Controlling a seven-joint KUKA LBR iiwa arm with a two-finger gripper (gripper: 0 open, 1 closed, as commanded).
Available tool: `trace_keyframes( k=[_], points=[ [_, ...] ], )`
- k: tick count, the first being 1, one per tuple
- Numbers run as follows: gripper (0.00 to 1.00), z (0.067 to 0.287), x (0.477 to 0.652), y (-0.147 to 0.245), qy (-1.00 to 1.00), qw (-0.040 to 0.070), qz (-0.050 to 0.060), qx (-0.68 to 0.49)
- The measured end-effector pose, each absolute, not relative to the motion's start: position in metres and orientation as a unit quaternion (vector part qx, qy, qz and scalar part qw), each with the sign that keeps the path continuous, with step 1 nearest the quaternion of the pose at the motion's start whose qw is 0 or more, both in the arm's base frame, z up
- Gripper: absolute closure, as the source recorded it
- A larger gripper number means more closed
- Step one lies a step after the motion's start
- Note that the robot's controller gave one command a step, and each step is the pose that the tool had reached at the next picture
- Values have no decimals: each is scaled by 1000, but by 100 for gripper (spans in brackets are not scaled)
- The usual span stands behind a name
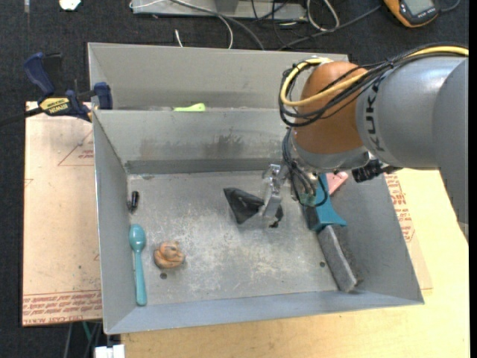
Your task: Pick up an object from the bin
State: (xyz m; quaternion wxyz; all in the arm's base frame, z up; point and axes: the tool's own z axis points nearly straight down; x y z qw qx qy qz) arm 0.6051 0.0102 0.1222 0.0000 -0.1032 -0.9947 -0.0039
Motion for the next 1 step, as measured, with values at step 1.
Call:
trace_keyframes(
  k=[1],
  points=[
    [100,185,618,-5,-994,-1,-4,-108]
  ],
)
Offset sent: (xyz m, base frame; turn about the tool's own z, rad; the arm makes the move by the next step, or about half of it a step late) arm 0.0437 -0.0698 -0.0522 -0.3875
